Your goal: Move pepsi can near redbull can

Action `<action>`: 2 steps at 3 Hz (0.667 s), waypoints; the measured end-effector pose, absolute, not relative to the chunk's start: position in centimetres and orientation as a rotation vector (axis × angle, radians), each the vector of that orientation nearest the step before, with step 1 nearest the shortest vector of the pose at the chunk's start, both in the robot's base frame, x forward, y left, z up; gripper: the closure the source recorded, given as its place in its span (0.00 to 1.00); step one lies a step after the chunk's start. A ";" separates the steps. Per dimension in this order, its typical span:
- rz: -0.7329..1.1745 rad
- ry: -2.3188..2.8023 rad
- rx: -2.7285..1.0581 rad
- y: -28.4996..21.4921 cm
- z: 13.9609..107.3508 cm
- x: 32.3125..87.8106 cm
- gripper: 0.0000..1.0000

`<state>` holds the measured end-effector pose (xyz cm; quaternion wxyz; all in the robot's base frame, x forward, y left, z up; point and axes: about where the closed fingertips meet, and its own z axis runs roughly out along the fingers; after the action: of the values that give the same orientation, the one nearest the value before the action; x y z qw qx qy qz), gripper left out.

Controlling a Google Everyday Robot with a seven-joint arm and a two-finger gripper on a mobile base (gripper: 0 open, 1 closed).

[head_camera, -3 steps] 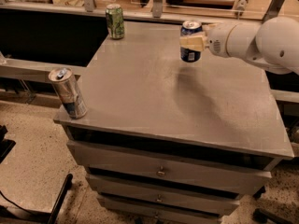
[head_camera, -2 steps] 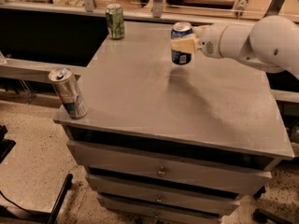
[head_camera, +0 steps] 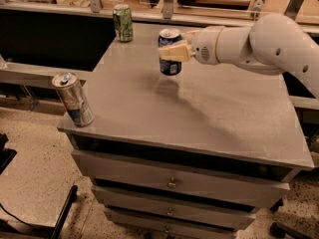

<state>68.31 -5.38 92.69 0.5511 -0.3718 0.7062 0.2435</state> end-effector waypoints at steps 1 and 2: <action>0.700 1.647 -0.892 -3.4 93.1 66.8 1.00; 0.798 1.630 -0.917 -1.5 92.9 64.9 1.00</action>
Offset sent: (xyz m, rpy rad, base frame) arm -0.0591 0.0565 -0.0005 0.1599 0.1120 0.2263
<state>64.86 -1.48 92.94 0.5263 -0.3833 0.6816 0.3339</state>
